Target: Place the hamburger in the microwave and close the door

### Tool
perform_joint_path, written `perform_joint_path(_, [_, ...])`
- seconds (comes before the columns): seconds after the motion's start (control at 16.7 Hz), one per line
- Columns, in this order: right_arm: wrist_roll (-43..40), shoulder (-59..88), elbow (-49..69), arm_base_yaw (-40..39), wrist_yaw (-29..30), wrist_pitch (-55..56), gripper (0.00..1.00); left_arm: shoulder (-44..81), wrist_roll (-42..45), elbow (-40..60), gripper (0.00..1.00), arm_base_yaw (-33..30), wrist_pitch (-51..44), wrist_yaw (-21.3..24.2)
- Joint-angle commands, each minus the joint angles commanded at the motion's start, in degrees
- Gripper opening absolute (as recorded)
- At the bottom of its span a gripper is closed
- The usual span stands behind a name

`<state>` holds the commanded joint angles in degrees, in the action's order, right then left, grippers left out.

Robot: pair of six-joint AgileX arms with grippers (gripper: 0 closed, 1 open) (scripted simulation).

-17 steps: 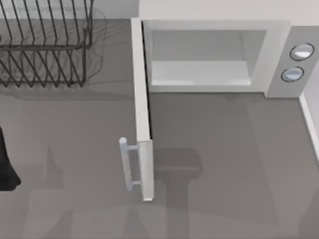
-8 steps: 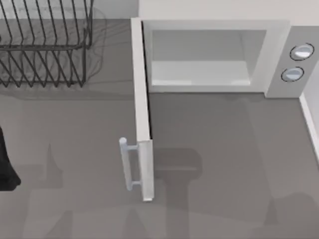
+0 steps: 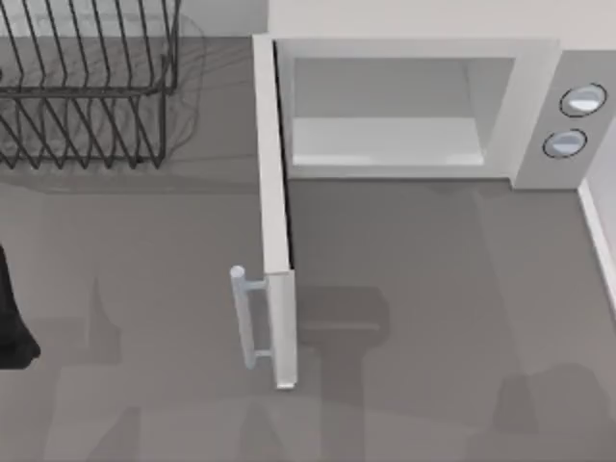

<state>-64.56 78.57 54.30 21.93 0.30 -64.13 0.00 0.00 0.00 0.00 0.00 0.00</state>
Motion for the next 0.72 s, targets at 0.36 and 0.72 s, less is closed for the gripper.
perform_joint_path(0.36, [15.4, 11.9, 6.8, -16.2, 5.5, 19.9, 0.0, 0.0, 0.0, 0.0, 1.0, 0.0, 0.0, 0.0])
perform_joint_path(0.72, [41.2, 31.3, 11.0, -37.0, 14.4, 54.8, 0.0, 0.0, 0.0, 0.0, 1.0, 0.0, 0.0, 0.0])
